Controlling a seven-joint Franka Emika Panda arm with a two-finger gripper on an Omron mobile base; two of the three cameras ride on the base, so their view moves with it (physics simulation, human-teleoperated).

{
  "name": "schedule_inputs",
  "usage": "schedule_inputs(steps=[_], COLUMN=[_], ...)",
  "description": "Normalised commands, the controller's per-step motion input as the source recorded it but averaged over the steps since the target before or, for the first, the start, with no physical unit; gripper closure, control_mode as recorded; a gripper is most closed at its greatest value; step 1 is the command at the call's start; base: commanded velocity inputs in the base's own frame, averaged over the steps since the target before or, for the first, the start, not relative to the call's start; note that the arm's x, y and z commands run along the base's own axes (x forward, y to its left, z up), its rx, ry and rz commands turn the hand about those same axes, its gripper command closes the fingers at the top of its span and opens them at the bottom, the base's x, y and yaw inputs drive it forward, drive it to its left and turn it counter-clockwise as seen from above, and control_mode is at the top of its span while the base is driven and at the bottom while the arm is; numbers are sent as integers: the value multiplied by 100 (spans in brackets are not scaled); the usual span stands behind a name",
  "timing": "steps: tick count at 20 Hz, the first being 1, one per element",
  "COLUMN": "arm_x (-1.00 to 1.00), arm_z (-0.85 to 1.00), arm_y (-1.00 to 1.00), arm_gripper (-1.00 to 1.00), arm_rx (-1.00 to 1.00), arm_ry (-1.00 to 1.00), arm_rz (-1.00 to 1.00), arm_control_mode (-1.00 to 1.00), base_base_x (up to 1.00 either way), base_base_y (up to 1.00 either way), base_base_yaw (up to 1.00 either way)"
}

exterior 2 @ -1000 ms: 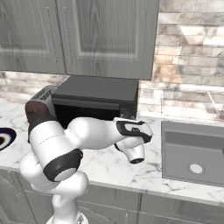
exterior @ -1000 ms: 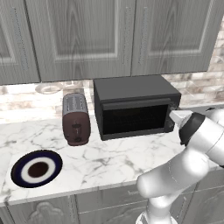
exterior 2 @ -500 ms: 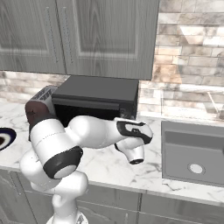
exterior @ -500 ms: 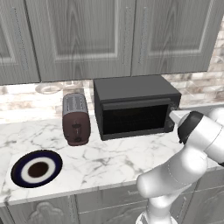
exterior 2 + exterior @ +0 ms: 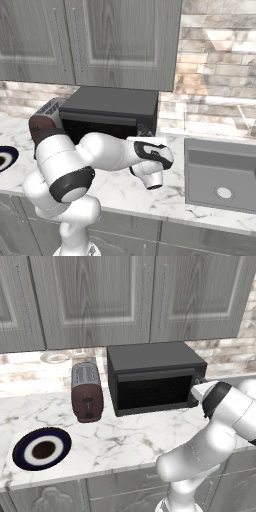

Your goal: Pull the toaster oven rack outwards. Pick up the baguette from the plate and place it on the toaster oven rack. Close the toaster oven door fully and set the temperature to the lowest setting.

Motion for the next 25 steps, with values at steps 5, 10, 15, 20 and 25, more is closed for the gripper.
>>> schedule_inputs(steps=[5, 10, 15, 20, 25], arm_x=[12, 14, 6, 0, 0], arm_z=[0, 0, -7, -15, -16], arm_y=[1, 0, 5, 20, 37], arm_gripper=[100, 100, 100, 100, 100], arm_rx=[-16, -17, -18, -24, -33], arm_ry=[-19, -18, -19, -24, -30], arm_rz=[0, 0, 0, 0, 0], arm_control_mode=[-100, -100, -100, -100, -100], base_base_x=[0, 0, 0, 0, 0], base_base_y=[0, 0, 0, 0, 0], base_base_yaw=[0, 0, 0, 0, 0])
